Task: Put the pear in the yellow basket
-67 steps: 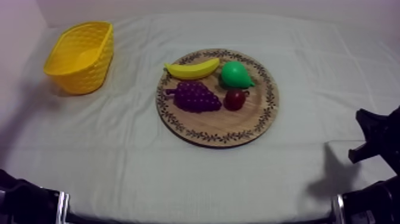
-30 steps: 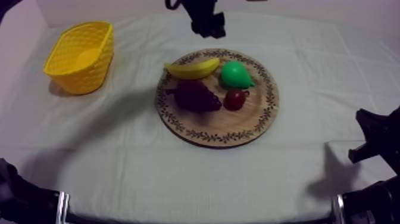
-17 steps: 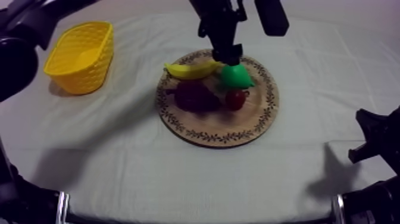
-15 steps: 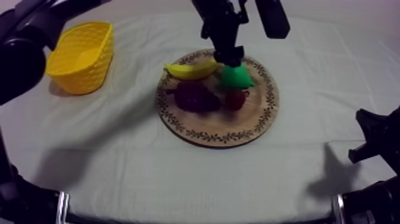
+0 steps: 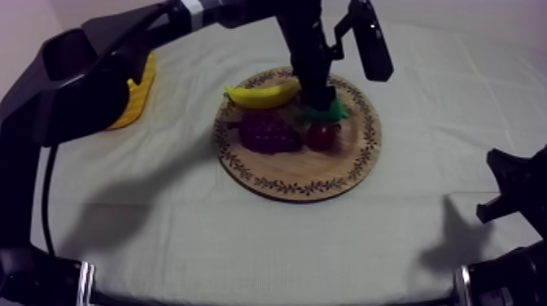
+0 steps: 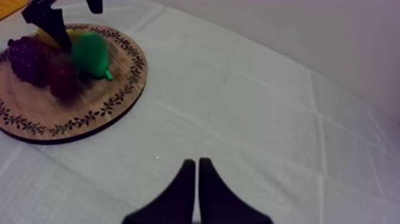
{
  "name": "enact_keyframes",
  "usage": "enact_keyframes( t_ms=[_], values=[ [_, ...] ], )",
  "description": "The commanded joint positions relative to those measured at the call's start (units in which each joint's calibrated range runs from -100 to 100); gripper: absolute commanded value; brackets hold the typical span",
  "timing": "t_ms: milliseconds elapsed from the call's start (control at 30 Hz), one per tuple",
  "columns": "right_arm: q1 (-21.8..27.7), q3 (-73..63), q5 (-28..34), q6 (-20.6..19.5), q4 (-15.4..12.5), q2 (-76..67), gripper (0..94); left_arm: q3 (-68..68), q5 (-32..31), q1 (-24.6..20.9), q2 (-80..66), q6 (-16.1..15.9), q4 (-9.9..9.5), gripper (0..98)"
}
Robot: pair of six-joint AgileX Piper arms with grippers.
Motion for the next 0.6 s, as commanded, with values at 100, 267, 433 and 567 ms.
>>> enact_keyframes(
  t_ms=[100,267,433,567],
  values=[
    [0.0,0.0,0.0,0.0,0.0,0.0,0.3,-3.8,2.1,0.1,4.3,-0.7,0.64,80.8],
    [0.0,0.0,0.0,0.0,0.0,0.0,0.3,-6.8,3.9,0.1,7.8,-1.2,1.93,77.3],
    [0.0,0.0,0.0,0.0,0.0,0.0,0.3,-10.2,5.3,0.3,10.2,-1.3,2.1,71.2],
    [0.0,0.0,0.0,0.0,0.0,0.0,0.3,-12.2,6.5,0.4,11.5,-1.3,2.23,65.7]
  ],
)
